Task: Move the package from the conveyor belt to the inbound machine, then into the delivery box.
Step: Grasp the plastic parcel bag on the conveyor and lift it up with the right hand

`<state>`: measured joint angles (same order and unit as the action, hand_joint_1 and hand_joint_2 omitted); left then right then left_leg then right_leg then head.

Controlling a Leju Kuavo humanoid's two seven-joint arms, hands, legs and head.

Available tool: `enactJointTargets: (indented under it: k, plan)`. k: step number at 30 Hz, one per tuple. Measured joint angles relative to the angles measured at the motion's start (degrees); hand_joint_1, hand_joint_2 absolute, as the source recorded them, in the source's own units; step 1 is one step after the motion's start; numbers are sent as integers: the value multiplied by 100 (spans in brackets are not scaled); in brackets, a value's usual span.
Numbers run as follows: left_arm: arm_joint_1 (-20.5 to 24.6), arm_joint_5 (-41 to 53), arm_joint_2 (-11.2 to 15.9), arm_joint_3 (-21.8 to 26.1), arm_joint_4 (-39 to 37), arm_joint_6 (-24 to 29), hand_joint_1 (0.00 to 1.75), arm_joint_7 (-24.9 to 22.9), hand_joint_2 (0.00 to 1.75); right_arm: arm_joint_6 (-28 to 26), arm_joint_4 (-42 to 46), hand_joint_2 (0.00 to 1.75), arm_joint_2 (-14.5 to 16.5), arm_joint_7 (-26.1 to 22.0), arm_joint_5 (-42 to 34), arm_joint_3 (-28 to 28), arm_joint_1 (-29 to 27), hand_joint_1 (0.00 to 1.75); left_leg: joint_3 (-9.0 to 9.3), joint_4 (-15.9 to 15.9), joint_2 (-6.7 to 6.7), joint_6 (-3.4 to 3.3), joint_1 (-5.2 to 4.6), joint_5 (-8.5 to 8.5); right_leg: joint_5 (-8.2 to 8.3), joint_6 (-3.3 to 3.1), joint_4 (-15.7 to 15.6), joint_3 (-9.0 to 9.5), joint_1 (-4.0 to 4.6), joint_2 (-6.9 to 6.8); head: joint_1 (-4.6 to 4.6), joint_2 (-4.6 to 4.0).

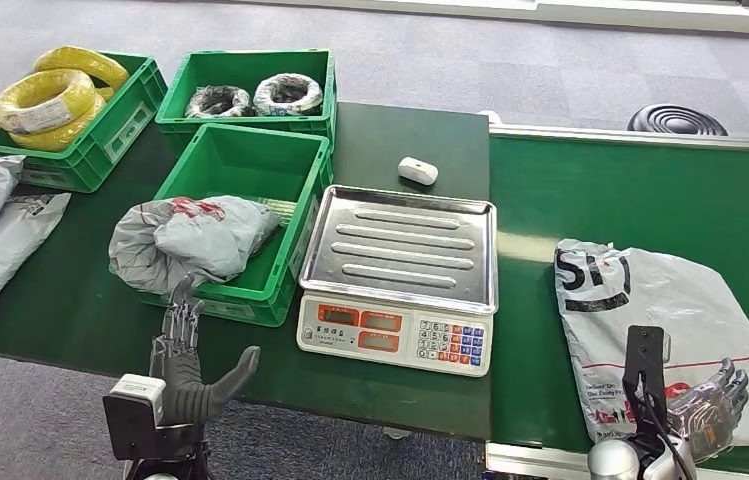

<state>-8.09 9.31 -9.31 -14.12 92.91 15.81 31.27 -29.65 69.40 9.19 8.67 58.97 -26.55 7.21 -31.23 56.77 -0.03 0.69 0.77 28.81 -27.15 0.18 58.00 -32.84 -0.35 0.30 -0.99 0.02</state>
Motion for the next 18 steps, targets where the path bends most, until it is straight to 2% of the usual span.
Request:
enactJointTargets:
  k: [9, 18]
  plan:
    - [-91, 204, 5, 251, 227, 52, 0, -181, 175, 399, 576, 175, 428, 541, 1049, 116, -218, 0, -2, -1, 0, 1, 3, 1, -3, -1, 1, -2, 3, 0, -1, 0]
    - [-112, 208, 67, 352, 251, 147, 0, -185, 175, 788, 918, 175, 540, 665, 731, 375, -481, 0, -1, -1, 0, 0, -1, 0, -3, 1, 0, 0, -1, -1, 0, 0]
